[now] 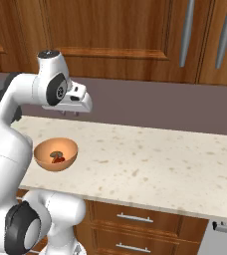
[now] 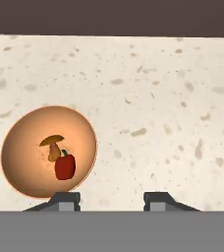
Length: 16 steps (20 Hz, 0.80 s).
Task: Place the bowl containing the mushroom and bell pepper in the microwave. Close the microwave door and press the start button to microwave the meal.
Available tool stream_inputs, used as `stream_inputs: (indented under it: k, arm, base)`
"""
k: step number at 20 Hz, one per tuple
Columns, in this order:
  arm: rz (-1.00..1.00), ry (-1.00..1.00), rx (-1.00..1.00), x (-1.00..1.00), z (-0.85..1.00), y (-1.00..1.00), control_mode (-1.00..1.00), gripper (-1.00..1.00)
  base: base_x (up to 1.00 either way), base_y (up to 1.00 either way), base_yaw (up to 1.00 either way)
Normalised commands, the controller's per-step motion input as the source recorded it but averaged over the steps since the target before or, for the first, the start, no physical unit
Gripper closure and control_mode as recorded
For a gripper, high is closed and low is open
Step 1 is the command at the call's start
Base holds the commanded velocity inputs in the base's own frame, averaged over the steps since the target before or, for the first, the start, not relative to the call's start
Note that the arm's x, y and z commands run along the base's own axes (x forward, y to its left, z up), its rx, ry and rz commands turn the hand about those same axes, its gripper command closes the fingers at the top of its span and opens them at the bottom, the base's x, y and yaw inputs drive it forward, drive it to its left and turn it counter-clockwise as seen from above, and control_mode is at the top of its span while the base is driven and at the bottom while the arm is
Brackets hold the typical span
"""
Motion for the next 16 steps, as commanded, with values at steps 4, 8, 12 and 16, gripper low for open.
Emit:
stream_inputs:
  k: [4, 8, 12, 16]
  arm:
    - [0.0, -0.03, 0.0, -0.01, -0.31, 0.0, -1.0, -1.0]
    - [-0.04, -0.07, 0.04, -0.03, -0.61, 0.0, -1.0, -1.0]
    - [-0.1, -0.09, 0.13, 0.0, -0.5, 0.0, -1.0, -1.0]
    - [-0.13, -0.05, 0.13, 0.0, -0.48, 0.04, -1.0, -1.0]
  base:
    - [0.0, 0.0, 0.0]
    - [0.0, 0.0, 0.0]
    - [0.0, 0.0, 0.0]
    - [0.0, 0.0, 0.0]
